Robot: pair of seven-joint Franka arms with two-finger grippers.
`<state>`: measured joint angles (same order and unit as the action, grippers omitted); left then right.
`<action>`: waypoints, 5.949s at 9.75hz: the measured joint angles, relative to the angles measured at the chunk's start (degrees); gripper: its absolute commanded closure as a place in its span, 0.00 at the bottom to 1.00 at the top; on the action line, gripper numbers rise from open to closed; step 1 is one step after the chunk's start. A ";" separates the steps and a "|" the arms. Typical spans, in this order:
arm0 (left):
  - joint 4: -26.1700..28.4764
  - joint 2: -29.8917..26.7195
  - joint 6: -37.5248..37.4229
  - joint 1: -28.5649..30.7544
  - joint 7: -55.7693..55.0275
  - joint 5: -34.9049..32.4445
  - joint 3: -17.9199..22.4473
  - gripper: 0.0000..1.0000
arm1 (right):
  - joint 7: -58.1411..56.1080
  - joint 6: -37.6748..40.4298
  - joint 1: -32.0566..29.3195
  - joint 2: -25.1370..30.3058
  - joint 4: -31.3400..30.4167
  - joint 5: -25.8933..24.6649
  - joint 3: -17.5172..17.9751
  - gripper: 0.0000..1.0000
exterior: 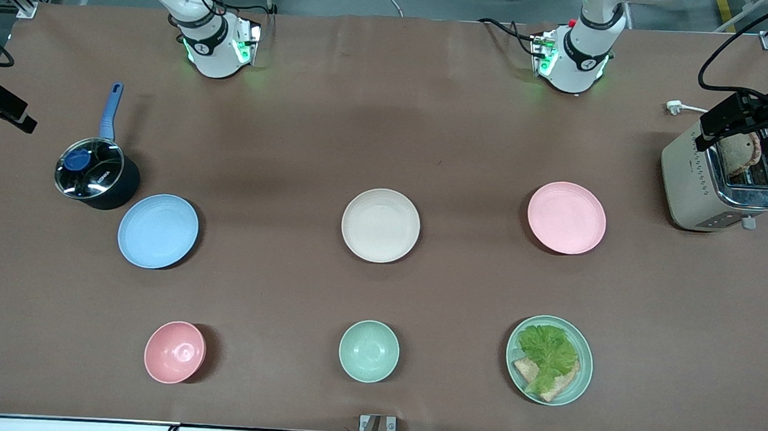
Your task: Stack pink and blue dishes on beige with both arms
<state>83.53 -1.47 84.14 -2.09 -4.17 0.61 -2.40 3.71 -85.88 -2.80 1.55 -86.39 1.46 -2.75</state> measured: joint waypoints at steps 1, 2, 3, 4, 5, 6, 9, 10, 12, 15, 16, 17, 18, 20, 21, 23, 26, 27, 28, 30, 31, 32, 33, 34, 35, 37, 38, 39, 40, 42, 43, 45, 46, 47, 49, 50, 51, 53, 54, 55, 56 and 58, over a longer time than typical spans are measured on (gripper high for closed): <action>0.01 0.00 0.00 0.00 0.00 0.00 0.01 0.00 | 0.00 0.00 0.00 0.00 0.00 0.00 0.00 0.00; 0.03 0.00 0.00 0.00 0.00 0.00 0.01 0.00 | 0.00 0.00 0.00 0.00 0.00 0.00 0.00 0.00; 0.11 0.00 0.00 0.00 0.00 0.00 0.01 0.00 | 0.00 0.00 0.00 0.00 0.00 0.00 0.00 0.00; 0.35 0.01 0.00 0.00 0.00 0.00 0.06 0.00 | 0.00 0.00 0.00 0.00 0.00 0.00 0.00 0.00; 0.75 0.10 0.00 0.00 0.00 0.00 0.35 0.00 | -0.06 0.00 0.00 0.00 0.00 -0.01 -0.01 0.00; 1.14 0.28 0.06 0.02 0.00 0.25 1.05 0.00 | -0.07 -0.06 0.00 -0.10 -0.01 -0.14 -0.01 0.00; 7.46 0.86 7.23 0.05 1.31 4.84 6.49 0.00 | -2.09 -1.15 -1.04 -3.48 -1.71 -0.26 -0.37 0.00; 11.69 1.37 11.92 0.25 3.60 5.72 7.74 0.00 | -2.49 -5.02 -1.58 -5.07 -4.75 0.51 -1.12 0.00; 20.23 4.01 20.25 0.08 6.42 6.39 7.80 0.00 | -4.84 -18.22 -2.11 -8.75 -14.13 5.23 -3.31 0.00; 30.64 10.63 34.05 -0.35 13.03 7.57 7.51 0.00 | -19.20 -33.08 -2.32 -18.56 -23.28 14.20 -6.97 0.00; 34.46 12.52 40.12 -0.42 14.69 7.89 7.47 0.00 | -25.41 -36.39 -2.47 -22.59 -24.01 16.95 -8.19 0.00; 37.77 14.20 45.28 -0.43 15.88 7.99 7.45 0.00 | -30.71 -38.96 -2.68 -26.16 -24.13 20.03 -9.18 0.00; 40.67 15.56 49.39 -0.40 16.76 8.04 7.46 0.01 | -34.41 -40.46 -2.83 -28.62 -24.11 22.75 -9.79 0.04; 44.21 17.66 52.74 -0.33 19.09 8.05 7.47 0.12 | -36.15 -42.12 -2.93 -30.49 -24.40 25.26 -10.30 0.22; 44.75 18.52 52.84 -0.31 20.19 8.06 7.48 0.22 | -37.12 -42.36 -2.97 -30.83 -24.84 26.55 -10.39 0.28; 44.98 20.27 52.85 -0.25 21.45 8.78 7.49 0.51 | -39.48 -42.50 -3.56 -31.67 -25.60 29.31 -10.59 0.40; 45.04 22.54 52.91 -0.15 24.35 12.65 7.50 0.99 | -40.22 -42.66 -4.17 -32.77 -25.71 30.28 -11.10 0.91; 45.04 22.65 52.96 0.11 25.32 13.08 7.53 1.00 | -40.23 -42.67 -4.17 -32.84 -25.71 30.55 -11.11 0.99; 44.96 22.62 52.95 0.46 26.31 13.55 7.55 1.00 | -40.23 -42.67 -4.17 -32.85 -25.69 31.05 -11.11 0.99; 44.69 21.62 52.82 1.25 28.00 14.45 7.60 1.00 | -39.92 -42.66 -4.16 -32.85 -25.34 31.31 -11.09 0.99; 44.43 20.56 51.96 1.86 28.00 14.45 7.57 1.00 | -39.38 -41.69 -4.13 -32.84 -24.47 31.33 -11.14 0.99; 43.80 18.87 49.91 2.32 28.01 14.45 7.07 1.00 | -38.37 -37.76 -4.05 -32.76 -22.42 30.84 -11.40 0.99; 42.89 16.64 47.86 2.49 27.37 14.46 5.44 1.00 | -35.01 -31.26 -3.96 -32.33 -18.89 28.62 -11.86 0.99; 42.14 14.31 46.49 2.52 24.61 14.46 2.33 1.00 | -28.42 -24.85 -3.85 -30.92 -14.67 24.21 -11.97 0.99; 41.56 12.69 46.05 2.45 19.77 14.48 -2.05 1.00 | -21.83 -20.39 -3.28 -28.22 -11.46 20.39 -11.78 0.99; 39.70 12.67 46.09 2.08 7.28 14.53 -12.04 1.00 | -12.08 -14.64 -1.50 -21.00 -8.67 16.09 -9.61 0.99; 38.21 14.04 46.52 1.99 0.76 14.53 -16.69 1.00 | -7.39 -12.93 -1.10 -17.53 -8.45 15.41 -7.52 0.99; 36.08 16.66 47.89 1.81 -4.96 14.53 -20.56 1.00 | -1.38 -11.60 -0.94 -14.59 -8.47 15.11 -4.28 0.99; 33.88 20.23 50.53 1.42 -9.68 14.47 -23.45 1.00 | 4.63 -11.17 -0.76 -12.64 -8.60 14.77 -0.12 0.99; 30.20 27.92 56.37 0.29 -20.66 9.75 -27.80 1.00 | 17.69 -11.20 -0.11 -10.95 -8.85 14.06 9.42 0.99; 28.49 31.08 58.29 -0.69 -28.00 4.76 -29.35 1.00 | 25.23 -12.25 0.60 -10.88 -9.14 13.73 14.58 0.99; 24.74 35.83 59.42 -3.30 -41.39 -5.06 -30.93 0.91 | 32.61 -18.00 1.84 -10.97 -12.41 13.00 21.85 0.99; 23.54 37.31 59.46 -4.05 -45.71 -8.50 -31.43 0.54 | 33.51 -22.17 2.07 -11.12 -15.64 13.00 24.03 0.99; 23.02 38.06 59.46 -4.15 -48.11 -9.94 -31.95 0.04 | 33.73 -26.43 2.16 -11.50 -19.22 13.00 25.51 0.99; 22.51 37.92 59.46 -3.91 -48.84 -10.56 -32.09 0.00 | 33.74 -32.60 2.30 -13.61 -24.10 13.00 27.58 0.99; 22.14 36.95 58.41 -3.59 -48.12 -10.74 -32.08 0.00 | 33.74 -35.91 2.43 -15.32 -25.02 13.00 28.51 0.99; 21.79 34.99 54.43 -3.04 -45.34 -10.90 -32.02 0.00 | 33.74 -39.02 2.59 -16.92 -25.52 13.00 29.31 0.99; 21.30 28.04 42.67 -2.04 -35.84 -10.95 -29.03 0.00 | 34.22 -45.61 3.18 -20.69 -25.99 13.02 31.06 0.98; 21.11 23.78 37.93 -1.71 -31.78 -10.94 -26.12 0.00 | 35.52 -50.91 4.19 -23.46 -26.14 13.03 31.78 0.98; 20.84 19.46 34.72 -1.57 -26.86 -10.94 -22.54 0.00 | 36.60 -55.68 5.72 -26.40 -26.19 13.03 32.23 0.97; 20.62 15.30 33.12 -1.48 -21.01 -10.62 -18.50 0.00 | 37.00 -58.23 7.26 -28.47 -26.17 13.03 32.38 0.97; 19.75 8.06 30.37 -1.27 -11.04 -9.58 -10.95 0.00 | 37.65 -58.82 9.09 -29.37 -26.48 13.03 32.48 0.95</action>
<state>103.27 6.59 114.51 -3.36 -15.21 -8.97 -13.35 41.37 -144.70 6.29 -27.82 -112.86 14.49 29.73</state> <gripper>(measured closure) 0.000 0.965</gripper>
